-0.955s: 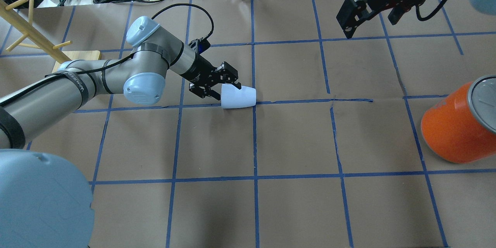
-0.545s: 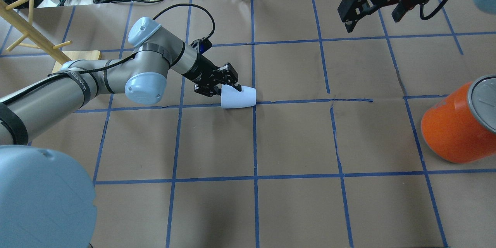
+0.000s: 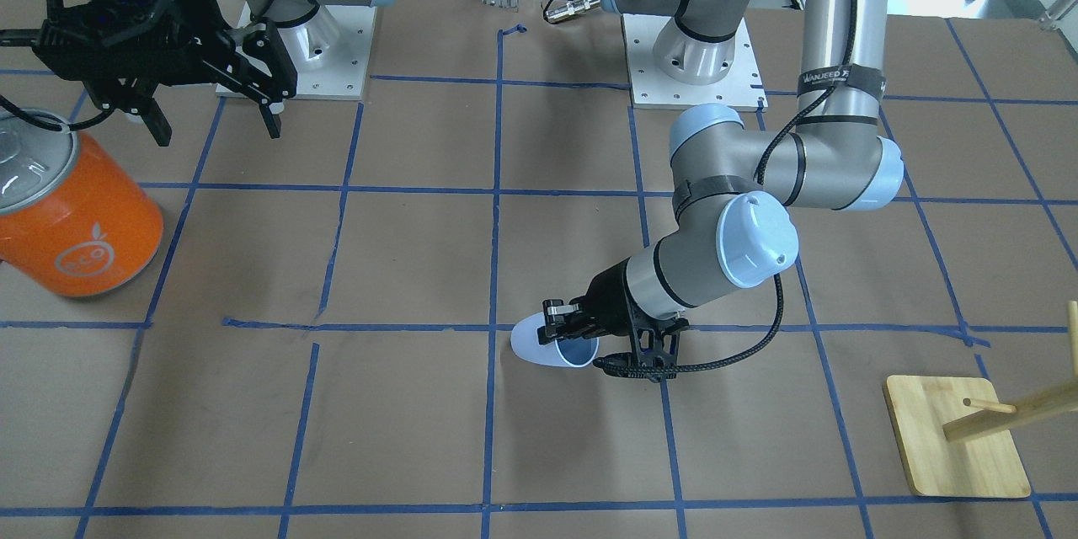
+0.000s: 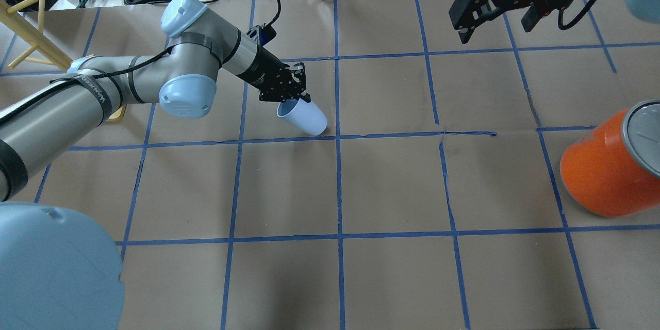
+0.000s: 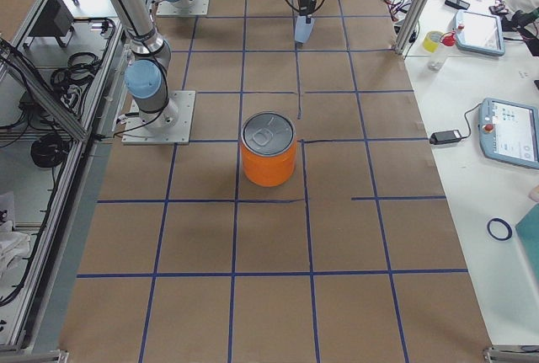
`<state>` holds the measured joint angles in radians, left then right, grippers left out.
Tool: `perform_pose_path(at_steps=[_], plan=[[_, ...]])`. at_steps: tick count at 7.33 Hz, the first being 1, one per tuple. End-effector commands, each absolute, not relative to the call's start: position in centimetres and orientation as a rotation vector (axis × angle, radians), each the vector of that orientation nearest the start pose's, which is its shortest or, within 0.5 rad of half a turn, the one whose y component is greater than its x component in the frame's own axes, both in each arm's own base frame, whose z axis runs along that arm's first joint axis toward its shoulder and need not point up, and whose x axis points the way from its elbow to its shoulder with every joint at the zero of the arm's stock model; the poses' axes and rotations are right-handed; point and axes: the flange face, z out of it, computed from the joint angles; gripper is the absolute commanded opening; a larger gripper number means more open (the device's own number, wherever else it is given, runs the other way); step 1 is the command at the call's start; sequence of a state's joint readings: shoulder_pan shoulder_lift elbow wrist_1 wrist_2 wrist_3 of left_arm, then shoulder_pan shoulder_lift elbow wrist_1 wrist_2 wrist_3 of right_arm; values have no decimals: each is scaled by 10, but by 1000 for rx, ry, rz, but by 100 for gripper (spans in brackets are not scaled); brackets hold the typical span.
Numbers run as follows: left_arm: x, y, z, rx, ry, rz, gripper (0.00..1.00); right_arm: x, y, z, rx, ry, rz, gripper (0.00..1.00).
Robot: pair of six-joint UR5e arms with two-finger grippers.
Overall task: Flip cup
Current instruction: 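Grip the cup rim with the left gripper and lift it upright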
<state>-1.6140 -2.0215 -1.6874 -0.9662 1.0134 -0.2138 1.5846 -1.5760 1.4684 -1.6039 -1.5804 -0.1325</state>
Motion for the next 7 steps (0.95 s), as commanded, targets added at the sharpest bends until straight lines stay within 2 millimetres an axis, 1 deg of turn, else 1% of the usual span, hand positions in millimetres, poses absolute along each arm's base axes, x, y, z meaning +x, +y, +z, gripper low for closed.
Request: perform_pose_path(at_steps=[1, 2, 3, 4, 5, 6, 7], plan=[[-203, -623, 287, 245, -2717, 37, 0, 139, -499, 545, -226, 3143, -224, 100], [-201, -624, 308, 219, -2801, 114, 0, 139, -498, 545, -228, 3143, -224, 100], [-185, -634, 333, 118, -2958, 227, 0, 139, -499, 544, -228, 3143, -222, 100], [-164, -640, 340, -143, -3136, 244, 0, 139, -499, 545, -231, 3143, -224, 100], [-138, -647, 337, -285, -3250, 242, 0, 139, -499, 545, -228, 3141, -226, 100], [-102, -656, 325, -225, -3257, 257, 0, 139, -499, 544, -231, 3143, -219, 100], [-87, -661, 306, -187, -3260, 258, 0, 139, -499, 544, -231, 3143, -221, 100]])
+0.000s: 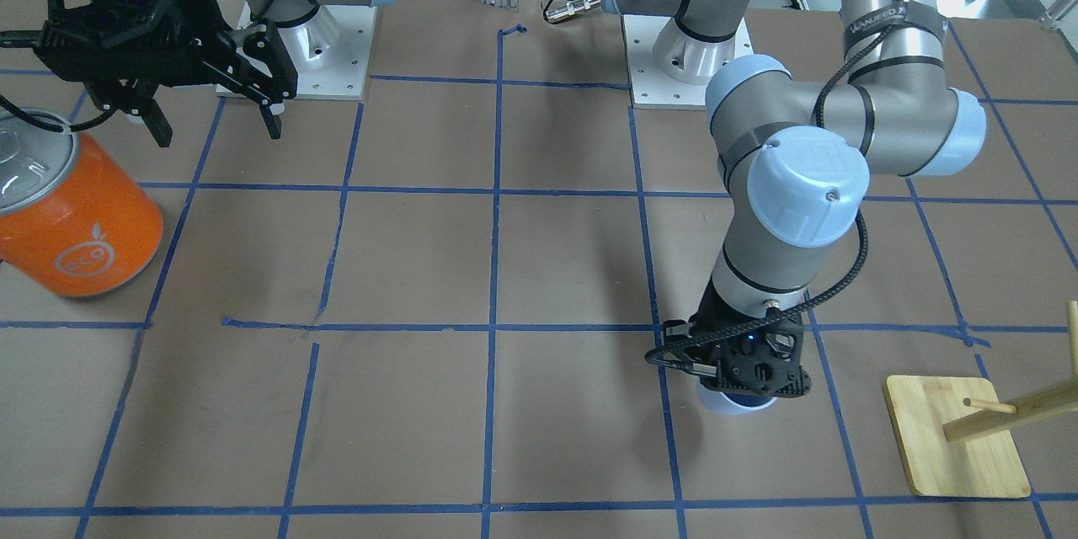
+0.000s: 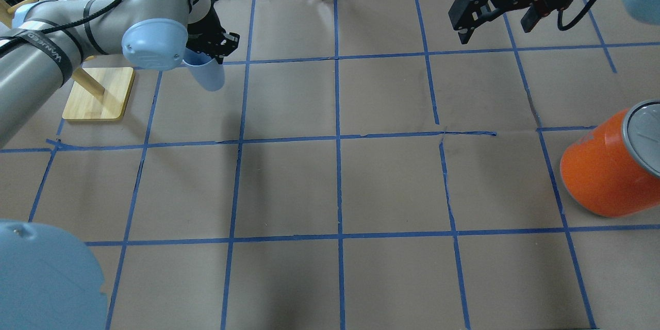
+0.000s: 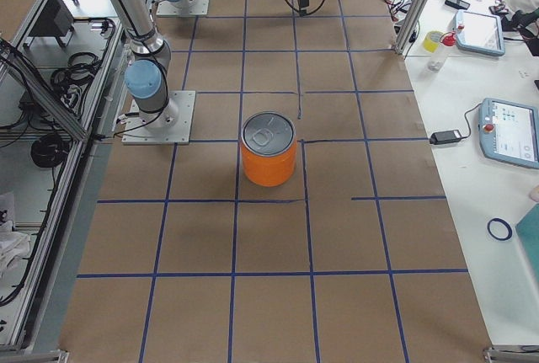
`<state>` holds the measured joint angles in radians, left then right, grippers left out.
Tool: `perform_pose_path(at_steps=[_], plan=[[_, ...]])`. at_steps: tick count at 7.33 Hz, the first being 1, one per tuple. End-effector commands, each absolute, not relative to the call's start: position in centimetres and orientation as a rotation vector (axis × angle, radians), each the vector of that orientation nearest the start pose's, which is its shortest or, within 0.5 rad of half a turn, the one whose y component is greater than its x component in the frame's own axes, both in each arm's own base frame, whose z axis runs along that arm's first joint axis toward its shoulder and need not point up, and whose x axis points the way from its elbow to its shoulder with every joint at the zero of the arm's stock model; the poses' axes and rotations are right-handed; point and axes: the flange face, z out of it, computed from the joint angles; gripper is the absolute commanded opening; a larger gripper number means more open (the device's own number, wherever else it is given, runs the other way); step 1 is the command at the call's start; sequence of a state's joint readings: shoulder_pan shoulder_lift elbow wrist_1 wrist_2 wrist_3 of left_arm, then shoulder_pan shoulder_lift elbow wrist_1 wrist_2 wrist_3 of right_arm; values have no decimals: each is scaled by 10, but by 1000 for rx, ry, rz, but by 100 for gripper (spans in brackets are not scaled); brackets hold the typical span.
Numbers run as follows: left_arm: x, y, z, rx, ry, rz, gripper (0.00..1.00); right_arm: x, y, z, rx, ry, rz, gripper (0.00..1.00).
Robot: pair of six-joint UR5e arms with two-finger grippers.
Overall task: Flip cup
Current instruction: 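Lower the upright cup onto the table with the left gripper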
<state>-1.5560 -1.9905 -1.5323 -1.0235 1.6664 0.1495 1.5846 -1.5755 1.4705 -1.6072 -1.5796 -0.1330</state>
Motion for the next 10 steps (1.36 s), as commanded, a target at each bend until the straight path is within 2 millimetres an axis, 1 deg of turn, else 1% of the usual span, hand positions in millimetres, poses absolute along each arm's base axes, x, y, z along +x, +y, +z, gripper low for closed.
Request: perform_pose_path(at_steps=[1, 2, 3, 5, 6, 7, 8, 9, 10], plan=[[-85, -666, 288, 164, 2994, -239, 0, 139, -499, 544, -228, 3141, -222, 100], [-85, -672, 277, 160, 2991, -280, 0, 139, -499, 543, -231, 3141, -219, 100], [-85, -676, 268, 163, 2996, -275, 0, 139, -499, 543, -231, 3143, -219, 100], [-86, -675, 263, 145, 3005, -264, 0, 139, -499, 543, -231, 3143, -219, 100], [-86, -674, 266, 140, 3005, -264, 23, 139, -499, 543, -231, 3143, -219, 100], [-86, -671, 268, 144, 3001, -256, 99, 139, -500, 542, -231, 3142, -219, 100], [-86, -668, 274, 158, 2999, -248, 100, 139, -499, 543, -231, 3143, -221, 100], [-87, -664, 283, 162, 3008, -192, 100, 139, -500, 542, -228, 3142, -219, 100], [-89, -650, 312, 154, 3017, -124, 100, 139, -499, 543, -231, 3143, -221, 100]])
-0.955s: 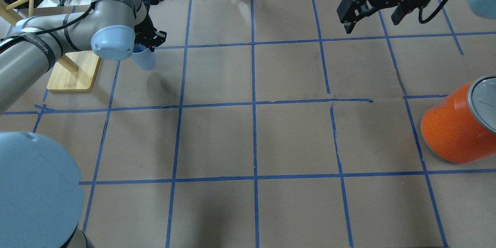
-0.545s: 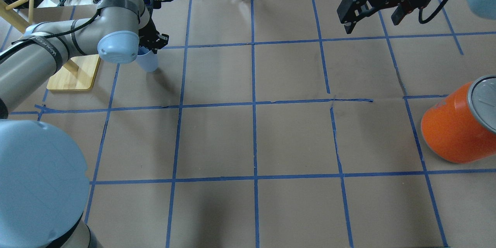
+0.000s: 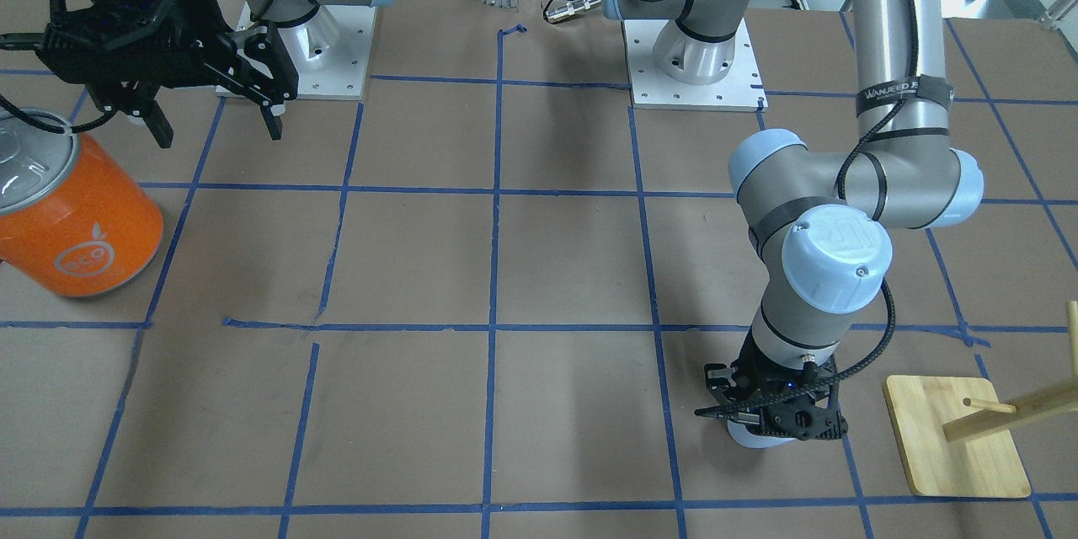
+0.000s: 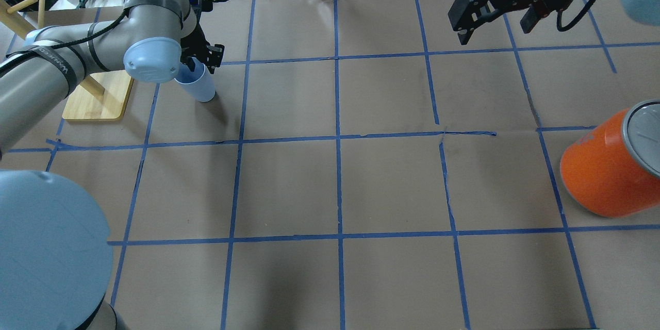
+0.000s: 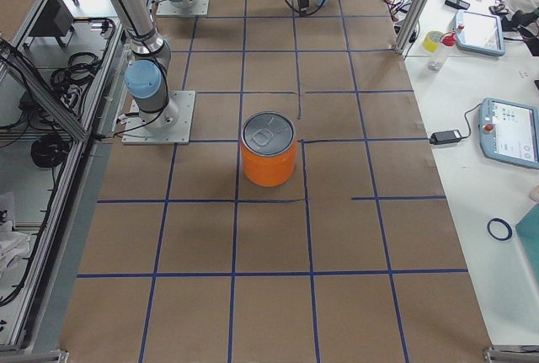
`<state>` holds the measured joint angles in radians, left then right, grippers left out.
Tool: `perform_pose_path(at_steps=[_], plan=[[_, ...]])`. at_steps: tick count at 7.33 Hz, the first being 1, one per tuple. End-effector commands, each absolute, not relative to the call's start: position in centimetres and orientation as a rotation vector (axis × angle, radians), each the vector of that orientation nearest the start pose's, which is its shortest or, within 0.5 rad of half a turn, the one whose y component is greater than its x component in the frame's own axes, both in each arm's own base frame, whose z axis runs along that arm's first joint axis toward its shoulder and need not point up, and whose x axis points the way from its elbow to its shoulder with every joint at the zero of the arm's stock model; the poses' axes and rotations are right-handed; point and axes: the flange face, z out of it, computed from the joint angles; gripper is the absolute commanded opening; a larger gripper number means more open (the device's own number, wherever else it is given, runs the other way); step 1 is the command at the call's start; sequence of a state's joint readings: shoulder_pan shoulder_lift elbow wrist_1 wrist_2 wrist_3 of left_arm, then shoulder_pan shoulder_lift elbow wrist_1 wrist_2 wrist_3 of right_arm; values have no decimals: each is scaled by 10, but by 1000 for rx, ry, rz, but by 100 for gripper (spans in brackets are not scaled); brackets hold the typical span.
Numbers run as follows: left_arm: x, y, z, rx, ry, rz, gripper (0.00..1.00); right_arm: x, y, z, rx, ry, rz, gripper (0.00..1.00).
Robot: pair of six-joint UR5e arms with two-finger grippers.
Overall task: Flip cup
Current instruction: 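Lower the upright cup onto the table with the left gripper, then open the left gripper and raise it away from the cup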
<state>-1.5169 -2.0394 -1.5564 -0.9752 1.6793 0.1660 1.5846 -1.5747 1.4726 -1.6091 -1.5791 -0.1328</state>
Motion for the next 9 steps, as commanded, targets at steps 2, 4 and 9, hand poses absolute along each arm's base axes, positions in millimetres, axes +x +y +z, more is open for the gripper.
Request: perform_pose_path(at_steps=[2, 4, 9], plan=[[-92, -609, 413, 162, 3027, 8, 100, 140, -500, 542, -229, 3140, -219, 100], [-95, -549, 481, 108, 3033, 102, 100, 138, -503, 545, -230, 3143, -265, 100], [-112, -493, 503, 99, 3127, 40, 100, 137, -502, 546, -228, 3145, -262, 100]])
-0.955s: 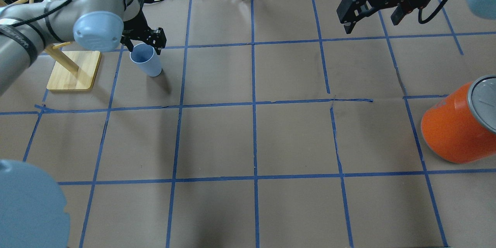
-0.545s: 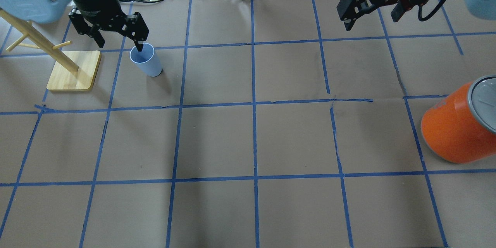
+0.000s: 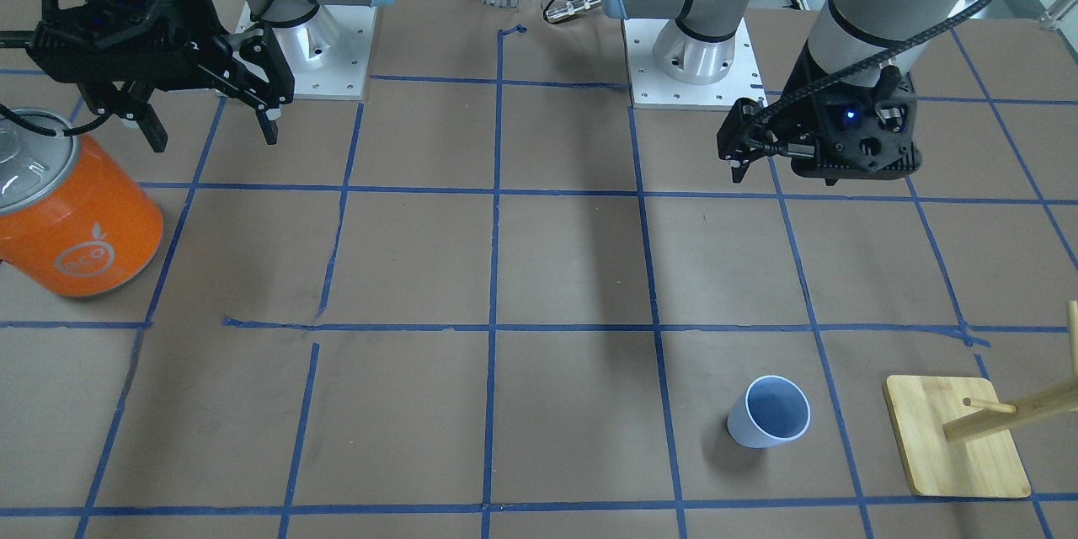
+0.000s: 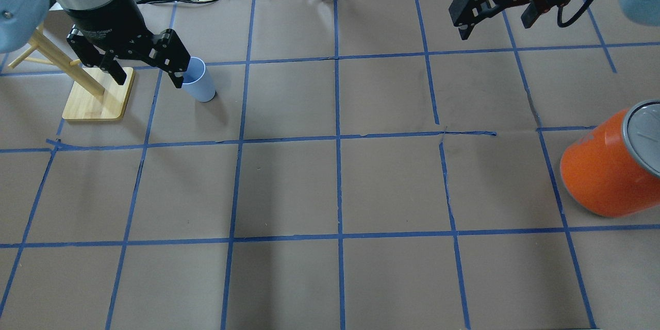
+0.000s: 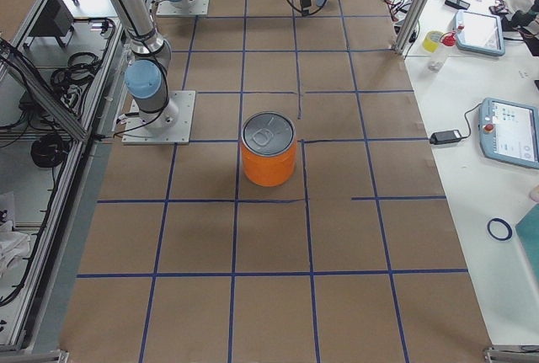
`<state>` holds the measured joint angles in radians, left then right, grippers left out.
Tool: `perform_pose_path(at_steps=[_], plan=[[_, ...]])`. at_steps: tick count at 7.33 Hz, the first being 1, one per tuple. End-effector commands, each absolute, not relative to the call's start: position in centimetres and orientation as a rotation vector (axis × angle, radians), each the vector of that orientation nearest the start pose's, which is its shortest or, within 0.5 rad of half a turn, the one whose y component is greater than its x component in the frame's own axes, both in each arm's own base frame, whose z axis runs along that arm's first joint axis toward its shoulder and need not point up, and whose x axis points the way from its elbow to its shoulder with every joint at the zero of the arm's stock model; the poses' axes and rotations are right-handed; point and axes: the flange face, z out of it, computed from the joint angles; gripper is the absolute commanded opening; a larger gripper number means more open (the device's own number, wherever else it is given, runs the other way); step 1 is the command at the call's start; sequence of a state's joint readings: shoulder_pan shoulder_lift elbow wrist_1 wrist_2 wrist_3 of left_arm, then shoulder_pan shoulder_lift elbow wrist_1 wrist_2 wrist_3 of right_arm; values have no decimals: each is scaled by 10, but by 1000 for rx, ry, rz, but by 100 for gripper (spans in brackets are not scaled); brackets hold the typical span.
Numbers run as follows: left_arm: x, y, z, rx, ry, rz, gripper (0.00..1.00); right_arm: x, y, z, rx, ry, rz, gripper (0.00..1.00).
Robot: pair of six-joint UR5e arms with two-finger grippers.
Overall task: Flip cup
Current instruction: 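Open the left gripper and raise it away from the cup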
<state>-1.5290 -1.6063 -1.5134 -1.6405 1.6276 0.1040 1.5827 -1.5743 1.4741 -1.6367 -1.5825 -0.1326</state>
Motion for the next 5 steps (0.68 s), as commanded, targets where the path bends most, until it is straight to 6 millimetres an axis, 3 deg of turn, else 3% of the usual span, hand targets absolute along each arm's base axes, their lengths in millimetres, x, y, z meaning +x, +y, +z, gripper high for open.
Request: perform_pose_path(at_steps=[1, 2, 5], plan=[[-112, -488, 509, 87, 3132, 23, 100, 138, -502, 545, -228, 3143, -263, 100], [-116, -486, 509, -50, 3169, 23, 100, 138, -502, 545, -228, 3145, -265, 100], [-113, -484, 510, -60, 3141, 22, 100, 138, -504, 545, -225, 3143, -275, 100]])
